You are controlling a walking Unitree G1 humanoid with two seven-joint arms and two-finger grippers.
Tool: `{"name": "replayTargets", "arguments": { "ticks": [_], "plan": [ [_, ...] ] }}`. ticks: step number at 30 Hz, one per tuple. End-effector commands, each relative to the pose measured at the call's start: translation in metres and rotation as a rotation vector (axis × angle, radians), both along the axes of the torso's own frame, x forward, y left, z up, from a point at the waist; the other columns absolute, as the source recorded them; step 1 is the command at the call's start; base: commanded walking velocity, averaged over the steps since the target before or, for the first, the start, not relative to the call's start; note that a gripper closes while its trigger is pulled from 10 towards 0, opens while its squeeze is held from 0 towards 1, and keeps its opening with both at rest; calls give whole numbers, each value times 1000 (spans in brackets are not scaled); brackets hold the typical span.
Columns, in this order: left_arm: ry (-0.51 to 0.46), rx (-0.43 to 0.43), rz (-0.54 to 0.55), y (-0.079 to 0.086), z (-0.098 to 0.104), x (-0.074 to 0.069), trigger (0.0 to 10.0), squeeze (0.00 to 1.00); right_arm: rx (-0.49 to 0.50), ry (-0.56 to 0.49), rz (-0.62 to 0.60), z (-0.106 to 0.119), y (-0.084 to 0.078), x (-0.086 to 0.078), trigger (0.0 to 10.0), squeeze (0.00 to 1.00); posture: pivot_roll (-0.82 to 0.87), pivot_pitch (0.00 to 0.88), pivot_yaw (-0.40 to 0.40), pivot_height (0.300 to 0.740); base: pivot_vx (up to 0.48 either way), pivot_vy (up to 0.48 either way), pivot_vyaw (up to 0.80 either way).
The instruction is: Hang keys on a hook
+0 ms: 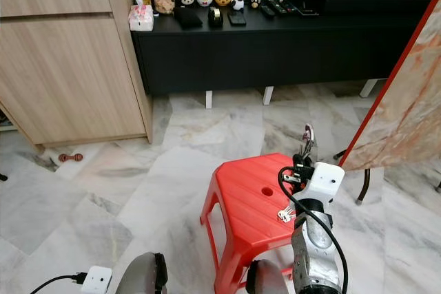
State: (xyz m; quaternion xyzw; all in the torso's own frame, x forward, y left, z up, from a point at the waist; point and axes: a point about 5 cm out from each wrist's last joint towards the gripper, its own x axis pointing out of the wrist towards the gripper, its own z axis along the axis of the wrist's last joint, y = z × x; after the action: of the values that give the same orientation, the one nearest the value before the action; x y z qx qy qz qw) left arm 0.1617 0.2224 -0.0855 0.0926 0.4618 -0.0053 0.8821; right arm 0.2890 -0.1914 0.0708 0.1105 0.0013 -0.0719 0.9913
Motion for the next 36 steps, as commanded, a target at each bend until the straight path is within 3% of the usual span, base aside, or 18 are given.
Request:
{"name": "replayTargets", "arguments": {
  "ticks": [1,22,36],
  "plan": [
    [0,-41,0,-9,-1,1,10000,0,4,-24,-6,8,-1,2,10000,0,65,0,-65,604,0,0,0],
    [-2,-53,6,-10,-2,1,10000,0,35,33,11,5,3,1,10000,0,70,0,-70,604,0,0,0],
    [-5,-53,5,-9,-1,1,10000,0,37,48,3,3,1,-1,10000,0,67,0,-64,604,-291,0,0]
  ]
}}
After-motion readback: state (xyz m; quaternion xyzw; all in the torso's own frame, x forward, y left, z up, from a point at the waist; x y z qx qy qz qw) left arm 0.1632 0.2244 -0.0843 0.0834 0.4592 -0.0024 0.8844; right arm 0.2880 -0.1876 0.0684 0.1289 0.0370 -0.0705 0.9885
